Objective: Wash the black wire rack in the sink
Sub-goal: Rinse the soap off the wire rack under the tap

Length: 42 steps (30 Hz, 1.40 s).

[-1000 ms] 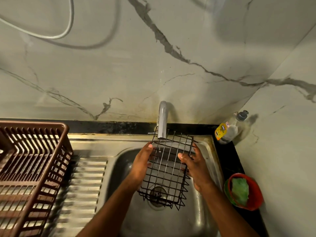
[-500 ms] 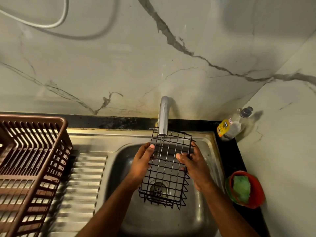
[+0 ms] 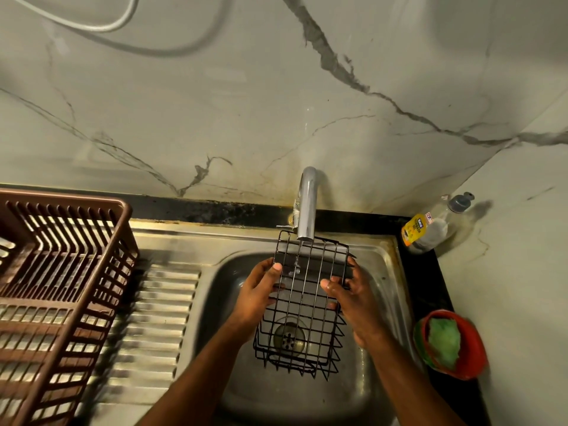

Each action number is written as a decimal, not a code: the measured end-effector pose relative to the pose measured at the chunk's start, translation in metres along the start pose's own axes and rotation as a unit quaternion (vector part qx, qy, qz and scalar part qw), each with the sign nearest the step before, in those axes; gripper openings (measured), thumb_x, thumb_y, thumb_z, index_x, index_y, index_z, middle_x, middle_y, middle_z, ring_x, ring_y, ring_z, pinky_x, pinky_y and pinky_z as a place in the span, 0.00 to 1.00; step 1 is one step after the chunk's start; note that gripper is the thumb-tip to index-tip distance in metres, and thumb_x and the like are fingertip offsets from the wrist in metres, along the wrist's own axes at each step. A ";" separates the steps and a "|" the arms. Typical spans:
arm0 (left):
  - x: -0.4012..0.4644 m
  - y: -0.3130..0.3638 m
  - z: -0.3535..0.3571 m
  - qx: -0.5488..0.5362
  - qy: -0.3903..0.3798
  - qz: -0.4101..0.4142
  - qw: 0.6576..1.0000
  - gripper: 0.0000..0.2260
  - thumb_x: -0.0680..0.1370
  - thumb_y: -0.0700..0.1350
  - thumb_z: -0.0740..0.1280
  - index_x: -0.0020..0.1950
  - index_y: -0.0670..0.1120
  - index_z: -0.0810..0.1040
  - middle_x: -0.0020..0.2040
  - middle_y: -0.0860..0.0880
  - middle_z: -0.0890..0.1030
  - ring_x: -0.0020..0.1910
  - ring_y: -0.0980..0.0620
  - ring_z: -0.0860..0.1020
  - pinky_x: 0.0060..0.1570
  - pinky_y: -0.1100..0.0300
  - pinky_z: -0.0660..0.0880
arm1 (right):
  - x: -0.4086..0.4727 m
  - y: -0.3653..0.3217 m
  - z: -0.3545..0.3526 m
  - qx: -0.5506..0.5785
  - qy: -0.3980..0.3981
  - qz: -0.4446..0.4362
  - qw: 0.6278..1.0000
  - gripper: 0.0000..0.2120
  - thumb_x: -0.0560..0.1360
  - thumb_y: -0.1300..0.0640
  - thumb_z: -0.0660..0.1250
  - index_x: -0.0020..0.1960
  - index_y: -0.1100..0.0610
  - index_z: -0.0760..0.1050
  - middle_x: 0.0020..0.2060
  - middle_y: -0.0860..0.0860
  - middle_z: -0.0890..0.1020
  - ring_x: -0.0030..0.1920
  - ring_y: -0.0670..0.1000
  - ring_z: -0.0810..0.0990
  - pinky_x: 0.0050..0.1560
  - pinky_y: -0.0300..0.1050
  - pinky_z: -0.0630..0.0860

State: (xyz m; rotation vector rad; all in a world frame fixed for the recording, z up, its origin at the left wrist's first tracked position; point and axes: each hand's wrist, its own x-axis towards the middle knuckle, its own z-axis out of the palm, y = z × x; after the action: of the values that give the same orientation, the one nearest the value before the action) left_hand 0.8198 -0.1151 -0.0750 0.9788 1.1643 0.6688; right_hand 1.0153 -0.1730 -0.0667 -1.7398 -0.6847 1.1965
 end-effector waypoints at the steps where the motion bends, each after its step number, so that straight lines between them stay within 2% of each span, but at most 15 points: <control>1: 0.000 0.000 0.000 0.000 -0.001 0.000 1.000 0.23 0.76 0.64 0.63 0.68 0.56 0.76 0.63 0.51 0.82 0.59 0.48 0.83 0.58 0.48 0.79 | 0.001 0.000 0.000 0.000 0.000 -0.001 1.000 0.56 0.57 0.36 0.78 0.79 0.41 0.57 0.67 0.56 0.76 0.64 0.54 0.79 0.62 0.64 0.79; 7: 0.003 0.009 0.003 -0.002 0.002 0.005 1.000 0.22 0.76 0.64 0.63 0.66 0.55 0.77 0.61 0.51 0.84 0.59 0.49 0.83 0.58 0.49 0.79 | 0.007 -0.003 -0.002 0.004 -0.002 -0.010 1.000 0.56 0.57 0.36 0.78 0.79 0.41 0.57 0.66 0.56 0.77 0.64 0.54 0.79 0.60 0.61 0.80; 12: 0.007 0.014 0.005 -0.011 0.009 0.005 1.000 0.22 0.76 0.63 0.63 0.65 0.54 0.78 0.60 0.50 0.84 0.58 0.49 0.83 0.51 0.54 0.78 | 0.012 -0.007 -0.002 -0.001 -0.004 -0.012 1.000 0.55 0.57 0.35 0.78 0.79 0.41 0.57 0.64 0.55 0.79 0.63 0.53 0.80 0.62 0.62 0.79; 14: 0.009 0.014 0.005 -0.014 0.014 0.004 1.000 0.22 0.76 0.63 0.64 0.66 0.54 0.78 0.60 0.50 0.84 0.59 0.48 0.83 0.54 0.51 0.79 | 0.014 -0.009 -0.001 -0.003 -0.004 -0.014 1.000 0.55 0.58 0.35 0.78 0.79 0.42 0.57 0.62 0.54 0.80 0.62 0.53 0.81 0.63 0.63 0.79; 16: 0.010 0.014 0.004 -0.015 0.018 0.005 1.000 0.22 0.76 0.64 0.64 0.66 0.55 0.78 0.60 0.51 0.84 0.59 0.48 0.83 0.57 0.48 0.79 | 0.016 -0.010 -0.001 0.000 -0.006 -0.018 1.000 0.54 0.60 0.38 0.79 0.80 0.42 0.58 0.62 0.54 0.80 0.62 0.53 0.81 0.63 0.62 0.79; 20: 0.012 0.016 0.004 -0.017 0.019 0.010 1.000 0.23 0.76 0.63 0.63 0.67 0.54 0.77 0.60 0.50 0.84 0.58 0.49 0.83 0.52 0.54 0.79 | 0.022 -0.011 -0.001 0.002 -0.011 -0.028 1.000 0.47 0.68 0.47 0.79 0.80 0.44 0.58 0.60 0.52 0.81 0.60 0.52 0.81 0.62 0.58 0.80; 22: 0.014 0.018 0.005 -0.014 0.018 0.016 1.000 0.24 0.76 0.63 0.63 0.67 0.53 0.77 0.60 0.50 0.84 0.58 0.50 0.83 0.52 0.54 0.79 | 0.025 -0.010 -0.002 0.014 -0.010 -0.029 0.999 0.43 0.73 0.55 0.77 0.80 0.47 0.58 0.57 0.50 0.82 0.57 0.50 0.83 0.58 0.51 0.82; 23: 0.015 0.020 0.006 -0.011 0.018 0.018 1.000 0.23 0.76 0.63 0.63 0.67 0.53 0.76 0.60 0.50 0.84 0.57 0.50 0.84 0.52 0.53 0.79 | 0.027 -0.010 -0.003 0.018 -0.010 -0.029 0.999 0.43 0.73 0.56 0.76 0.80 0.47 0.57 0.56 0.50 0.82 0.56 0.50 0.83 0.54 0.48 0.82; 26: 0.019 0.023 0.009 -0.008 0.011 0.024 1.000 0.22 0.76 0.62 0.63 0.66 0.53 0.77 0.59 0.50 0.85 0.55 0.51 0.84 0.52 0.54 0.80 | 0.030 -0.012 -0.005 0.020 -0.007 -0.025 0.999 0.49 0.66 0.46 0.81 0.80 0.45 0.58 0.59 0.54 0.81 0.57 0.51 0.83 0.49 0.46 0.80; 28: 0.020 0.026 0.011 -0.004 0.008 0.027 1.000 0.20 0.78 0.60 0.63 0.65 0.52 0.77 0.58 0.50 0.85 0.54 0.52 0.85 0.48 0.58 0.79 | 0.032 -0.013 -0.006 0.020 0.003 -0.024 0.999 0.51 0.61 0.40 0.79 0.79 0.42 0.59 0.58 0.55 0.80 0.57 0.53 0.83 0.48 0.46 0.80; 32: 0.025 0.029 0.014 -0.007 0.005 0.025 1.000 0.14 0.83 0.54 0.62 0.65 0.50 0.77 0.57 0.48 0.85 0.54 0.49 0.84 0.42 0.64 0.79 | 0.037 -0.014 -0.010 0.014 0.010 -0.037 0.999 0.52 0.60 0.38 0.78 0.79 0.41 0.59 0.58 0.55 0.80 0.57 0.54 0.83 0.48 0.46 0.80; 36: 0.025 0.032 0.013 0.030 -0.024 0.037 0.999 0.23 0.77 0.60 0.67 0.71 0.56 0.72 0.57 0.50 0.83 0.55 0.52 0.83 0.44 0.63 0.77 | 0.037 -0.021 -0.006 -0.004 0.019 -0.052 0.998 0.51 0.61 0.35 0.77 0.79 0.42 0.60 0.58 0.54 0.82 0.56 0.52 0.83 0.49 0.48 0.80; 37: 0.024 0.032 0.013 0.039 -0.032 0.036 0.998 0.26 0.75 0.59 0.69 0.72 0.56 0.70 0.58 0.51 0.82 0.56 0.52 0.82 0.46 0.63 0.76 | 0.035 -0.024 -0.003 -0.027 0.031 -0.062 0.997 0.50 0.61 0.33 0.76 0.79 0.42 0.60 0.59 0.52 0.82 0.57 0.52 0.83 0.53 0.50 0.81; 39: 0.024 0.030 0.013 0.028 -0.028 0.035 0.999 0.25 0.77 0.55 0.70 0.72 0.55 0.69 0.59 0.53 0.81 0.57 0.54 0.81 0.47 0.63 0.75 | 0.030 -0.032 0.002 -0.113 0.066 -0.089 0.987 0.47 0.66 0.30 0.73 0.79 0.42 0.59 0.65 0.51 0.80 0.62 0.52 0.81 0.61 0.55 0.80; 42: 0.021 0.026 0.015 -0.017 0.001 0.044 0.999 0.23 0.77 0.52 0.70 0.72 0.54 0.71 0.60 0.55 0.80 0.59 0.56 0.78 0.49 0.60 0.74 | 0.021 -0.045 0.017 -0.276 0.132 -0.145 0.941 0.43 0.75 0.33 0.63 0.82 0.49 0.52 0.75 0.54 0.70 0.69 0.55 0.76 0.62 0.50 0.76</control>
State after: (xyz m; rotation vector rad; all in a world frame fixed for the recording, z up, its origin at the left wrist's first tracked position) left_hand 0.8411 -0.0899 -0.0598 1.0063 1.1131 0.7577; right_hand 1.0096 -0.1294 -0.0385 -2.1101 -1.1407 0.5777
